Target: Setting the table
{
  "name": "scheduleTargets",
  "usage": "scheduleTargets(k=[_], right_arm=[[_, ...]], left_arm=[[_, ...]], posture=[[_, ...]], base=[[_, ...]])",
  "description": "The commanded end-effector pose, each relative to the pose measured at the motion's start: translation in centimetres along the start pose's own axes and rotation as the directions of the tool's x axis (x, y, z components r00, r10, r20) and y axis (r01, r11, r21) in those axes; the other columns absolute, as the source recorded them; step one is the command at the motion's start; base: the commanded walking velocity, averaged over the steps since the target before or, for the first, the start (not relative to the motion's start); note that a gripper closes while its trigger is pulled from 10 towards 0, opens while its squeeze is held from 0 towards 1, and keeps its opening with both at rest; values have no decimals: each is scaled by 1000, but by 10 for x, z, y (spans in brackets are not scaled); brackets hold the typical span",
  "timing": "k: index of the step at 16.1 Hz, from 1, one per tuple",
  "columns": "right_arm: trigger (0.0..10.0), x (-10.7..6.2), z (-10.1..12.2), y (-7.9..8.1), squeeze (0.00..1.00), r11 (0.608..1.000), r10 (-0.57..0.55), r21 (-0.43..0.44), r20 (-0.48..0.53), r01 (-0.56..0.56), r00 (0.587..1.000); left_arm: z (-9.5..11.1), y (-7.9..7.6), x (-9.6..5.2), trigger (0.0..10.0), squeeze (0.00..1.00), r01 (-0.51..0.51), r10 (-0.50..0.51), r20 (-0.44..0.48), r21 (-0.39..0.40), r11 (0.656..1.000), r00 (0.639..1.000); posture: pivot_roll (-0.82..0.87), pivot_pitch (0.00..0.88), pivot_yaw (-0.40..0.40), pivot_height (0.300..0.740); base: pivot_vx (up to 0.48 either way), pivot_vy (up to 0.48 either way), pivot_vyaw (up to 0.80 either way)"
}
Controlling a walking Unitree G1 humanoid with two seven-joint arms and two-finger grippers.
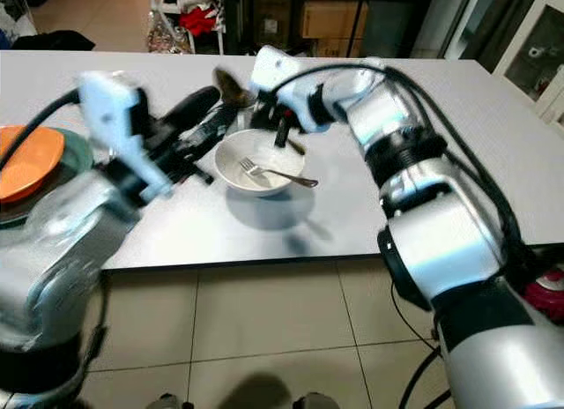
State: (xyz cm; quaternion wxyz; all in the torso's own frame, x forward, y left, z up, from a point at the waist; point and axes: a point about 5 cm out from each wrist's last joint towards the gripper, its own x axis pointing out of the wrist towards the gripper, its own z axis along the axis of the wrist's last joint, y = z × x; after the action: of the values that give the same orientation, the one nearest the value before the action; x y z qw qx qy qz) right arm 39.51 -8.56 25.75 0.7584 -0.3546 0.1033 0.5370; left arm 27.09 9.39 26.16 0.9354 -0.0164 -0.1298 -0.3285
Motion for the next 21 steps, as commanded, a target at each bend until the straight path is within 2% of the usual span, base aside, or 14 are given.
scheduleTargets(k=[1, 4, 7, 12, 17, 19, 21], right_arm=[[10000, -1, 7, 4, 0, 998, 51, -44, 16, -50, 999], [10000, -3, 10, 8, 0, 994, 85, -68, 37, -82, 996], [10000, -7, 10, 11, 0, 993, 92, -74, 56, -87, 994], [10000, -9, 12, 14, 0, 994, 87, -65, 73, -82, 994], [10000, -10, 14, 20, 0, 990, 135, -52, 94, -131, 986], [10000, -8, 6, 24, 0, 988, 151, 4, 60, -152, 987], [10000, -1, -7, 22, 0, 990, 112, 79, 26, -114, 993]], left_arm=[[-1, 3, 9, 10000, 0, -23, 23, -14, 10, 1000, 1000], [-9, 16, 16, 10000, 0, -114, 119, -71, 69, 991, 990], [-15, 31, 10, 10000, 0, -198, 210, -108, 113, 974, 972], [-21, 36, 6, 10000, 0, -215, 236, -136, 152, 965, 962], [-30, 40, 2, 10000, 0, -225, 255, -173, 177, 958, 951], [-30, 41, 2, 10000, 0, -230, 258, -171, 171, 958, 951], [-16, 35, 6, 10000, 0, -187, 197, -89, 114, 976, 976]], posture=[[-48, 12, -29, 740], [-51, 11, -17, 740], [-50, 9, -12, 740], [-46, 7, -15, 740], [-46, 8, -17, 740], [-51, 9, -14, 740], [-51, 10, -13, 740]], base=[[0, 0, 0], [0, 0, 0], [0, 0, 0], [0, 0, 0], [0, 0, 0], [0, 0, 0], [0, 0, 0]])
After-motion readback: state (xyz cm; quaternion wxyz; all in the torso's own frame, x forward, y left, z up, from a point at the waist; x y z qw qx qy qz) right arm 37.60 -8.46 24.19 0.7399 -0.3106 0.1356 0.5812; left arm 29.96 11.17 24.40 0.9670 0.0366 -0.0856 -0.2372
